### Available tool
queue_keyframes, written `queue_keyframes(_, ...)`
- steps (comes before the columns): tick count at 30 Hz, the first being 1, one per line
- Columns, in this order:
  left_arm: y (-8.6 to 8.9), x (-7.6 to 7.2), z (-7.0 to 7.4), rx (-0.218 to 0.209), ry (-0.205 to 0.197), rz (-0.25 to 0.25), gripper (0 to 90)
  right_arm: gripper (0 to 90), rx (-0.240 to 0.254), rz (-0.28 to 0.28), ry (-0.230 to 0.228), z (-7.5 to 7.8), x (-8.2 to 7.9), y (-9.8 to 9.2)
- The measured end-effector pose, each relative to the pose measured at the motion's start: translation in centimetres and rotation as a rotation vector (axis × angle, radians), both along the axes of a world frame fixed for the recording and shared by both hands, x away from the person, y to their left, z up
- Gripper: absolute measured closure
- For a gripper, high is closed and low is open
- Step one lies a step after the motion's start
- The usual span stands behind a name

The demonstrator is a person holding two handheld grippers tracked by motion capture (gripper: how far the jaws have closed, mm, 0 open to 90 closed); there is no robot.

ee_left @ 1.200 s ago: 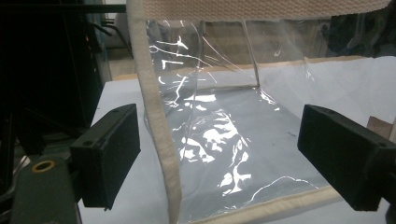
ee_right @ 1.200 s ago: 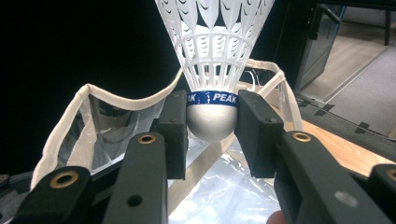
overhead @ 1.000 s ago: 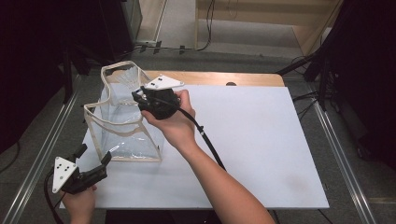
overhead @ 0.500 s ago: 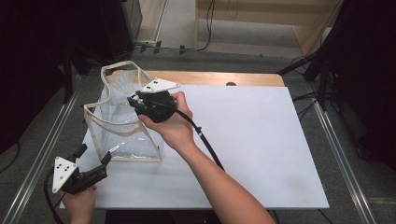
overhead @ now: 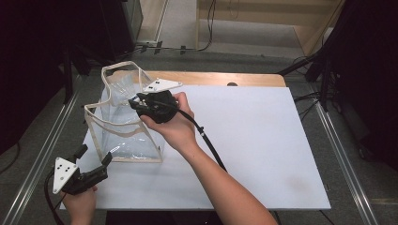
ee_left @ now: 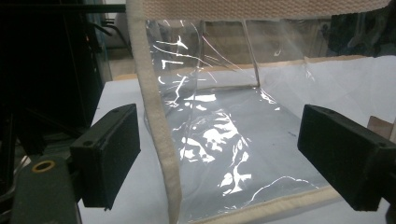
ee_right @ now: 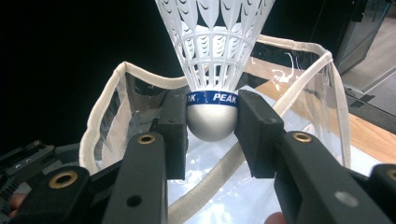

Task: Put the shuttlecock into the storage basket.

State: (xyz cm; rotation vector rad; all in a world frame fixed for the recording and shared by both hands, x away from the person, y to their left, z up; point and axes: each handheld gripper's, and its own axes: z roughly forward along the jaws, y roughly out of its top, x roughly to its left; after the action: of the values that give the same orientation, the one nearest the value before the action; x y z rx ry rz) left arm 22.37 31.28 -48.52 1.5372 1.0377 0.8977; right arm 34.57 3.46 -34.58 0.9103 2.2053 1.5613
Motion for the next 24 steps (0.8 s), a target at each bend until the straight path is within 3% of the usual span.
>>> queue_keyframes(6,0.0,0.0,0.0,0.002,-0.001,0.001,13.7,38.8,0.022,0.012,-0.024,0.1,0.0,0.0)
queue_keyframes(15,0.0,0.0,0.0,0.001,0.000,0.000,13.7,33.0,0.029,-0.006,-0.074,0.5,-0.2,-0.5)
queue_keyframes(24,0.0,0.0,0.0,0.002,-0.001,0.001,13.7,32.7,0.035,-0.022,-0.083,0.3,-0.2,-1.2)
